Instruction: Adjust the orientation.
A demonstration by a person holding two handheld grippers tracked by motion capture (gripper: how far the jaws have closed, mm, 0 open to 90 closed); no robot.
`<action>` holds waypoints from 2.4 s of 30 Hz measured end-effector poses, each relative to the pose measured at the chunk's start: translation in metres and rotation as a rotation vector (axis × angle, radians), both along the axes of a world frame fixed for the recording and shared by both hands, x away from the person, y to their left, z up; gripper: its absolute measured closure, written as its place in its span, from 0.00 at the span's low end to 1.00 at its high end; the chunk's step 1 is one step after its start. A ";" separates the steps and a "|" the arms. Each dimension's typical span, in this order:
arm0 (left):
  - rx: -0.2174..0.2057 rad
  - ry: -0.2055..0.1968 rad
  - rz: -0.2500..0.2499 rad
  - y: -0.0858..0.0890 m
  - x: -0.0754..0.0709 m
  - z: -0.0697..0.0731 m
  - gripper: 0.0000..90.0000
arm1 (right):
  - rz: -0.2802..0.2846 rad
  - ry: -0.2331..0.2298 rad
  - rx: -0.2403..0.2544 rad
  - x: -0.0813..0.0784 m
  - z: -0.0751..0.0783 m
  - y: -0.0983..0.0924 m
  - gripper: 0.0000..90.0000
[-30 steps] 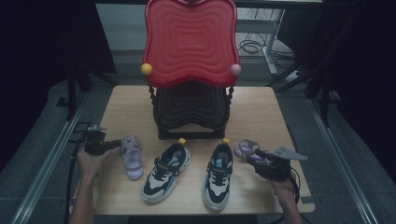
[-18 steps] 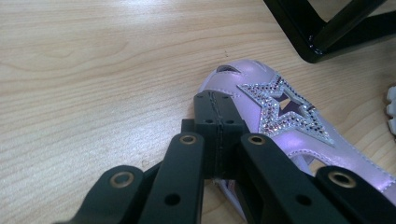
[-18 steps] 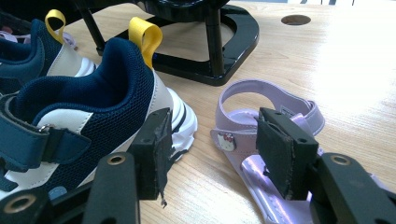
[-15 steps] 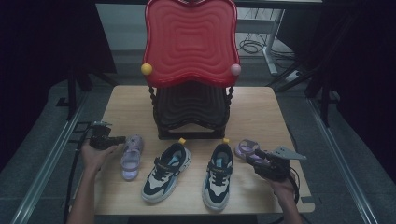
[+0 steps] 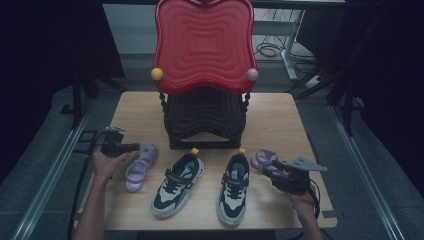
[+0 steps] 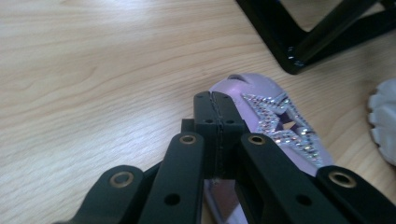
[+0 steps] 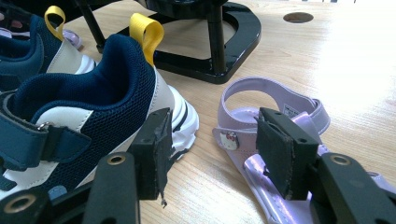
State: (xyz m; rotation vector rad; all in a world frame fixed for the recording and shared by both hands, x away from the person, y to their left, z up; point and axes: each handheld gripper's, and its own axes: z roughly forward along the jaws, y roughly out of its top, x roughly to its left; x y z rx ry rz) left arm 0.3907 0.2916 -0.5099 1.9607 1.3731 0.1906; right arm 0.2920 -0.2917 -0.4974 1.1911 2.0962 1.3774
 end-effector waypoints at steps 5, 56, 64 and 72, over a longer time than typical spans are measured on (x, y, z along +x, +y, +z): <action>-0.025 -0.013 -0.014 -0.002 0.000 0.002 1.00 | -0.001 0.004 0.000 0.000 0.000 0.000 0.51; -0.011 -0.138 -0.036 -0.024 -0.115 0.058 0.41 | 0.006 -0.020 0.008 -0.004 0.008 -0.001 0.50; -0.012 -0.125 -0.048 -0.030 -0.126 0.052 0.34 | 0.005 -0.039 -0.006 -0.006 0.013 -0.002 0.50; 0.001 -0.118 -0.069 -0.037 -0.127 0.045 0.28 | -0.001 -0.083 -0.020 -0.009 0.016 -0.008 0.51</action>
